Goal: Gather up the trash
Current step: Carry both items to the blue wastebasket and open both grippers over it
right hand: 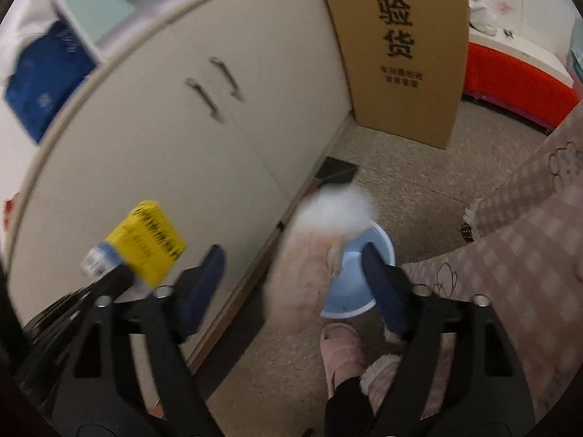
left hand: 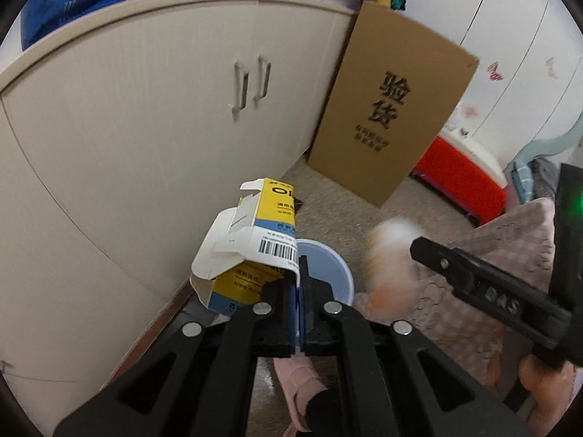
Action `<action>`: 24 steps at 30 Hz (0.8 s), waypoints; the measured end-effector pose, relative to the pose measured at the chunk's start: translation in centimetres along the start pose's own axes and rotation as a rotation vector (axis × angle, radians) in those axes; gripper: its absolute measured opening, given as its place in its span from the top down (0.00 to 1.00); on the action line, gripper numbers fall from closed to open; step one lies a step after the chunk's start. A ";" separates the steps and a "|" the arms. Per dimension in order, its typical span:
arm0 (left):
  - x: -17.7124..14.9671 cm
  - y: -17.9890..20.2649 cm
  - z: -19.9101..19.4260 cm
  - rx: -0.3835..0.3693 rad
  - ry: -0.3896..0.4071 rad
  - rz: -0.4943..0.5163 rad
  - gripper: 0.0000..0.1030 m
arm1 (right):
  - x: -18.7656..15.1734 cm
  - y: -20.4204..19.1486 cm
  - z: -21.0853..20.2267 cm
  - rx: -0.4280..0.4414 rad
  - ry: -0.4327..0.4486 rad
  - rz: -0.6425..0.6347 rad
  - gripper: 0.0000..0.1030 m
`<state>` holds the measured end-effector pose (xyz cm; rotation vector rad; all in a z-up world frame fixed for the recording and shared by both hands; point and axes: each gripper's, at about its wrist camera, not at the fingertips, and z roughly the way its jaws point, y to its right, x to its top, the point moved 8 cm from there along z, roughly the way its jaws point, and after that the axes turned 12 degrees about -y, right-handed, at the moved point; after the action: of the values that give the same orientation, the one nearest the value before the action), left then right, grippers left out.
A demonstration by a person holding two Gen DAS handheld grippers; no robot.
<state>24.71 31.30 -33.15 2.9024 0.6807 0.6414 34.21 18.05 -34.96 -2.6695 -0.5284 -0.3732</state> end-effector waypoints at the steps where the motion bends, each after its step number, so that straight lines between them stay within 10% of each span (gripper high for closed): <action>1: 0.0 -0.1 0.5 -0.002 -0.010 -0.005 0.99 | 0.3 0.1 0.7 -0.005 -0.008 -0.002 0.23; 16: -0.2 4.1 2.2 -0.057 -0.059 0.061 0.99 | -0.8 1.5 -8.2 -0.221 0.255 0.004 0.14; 24: 2.5 7.0 1.9 -0.066 -0.050 0.104 0.99 | -0.5 3.7 -12.8 -0.198 0.428 0.104 0.13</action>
<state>30.36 26.11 -32.67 2.8976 0.4955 0.5874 33.02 9.31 -24.97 -2.6700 -0.2290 -0.9788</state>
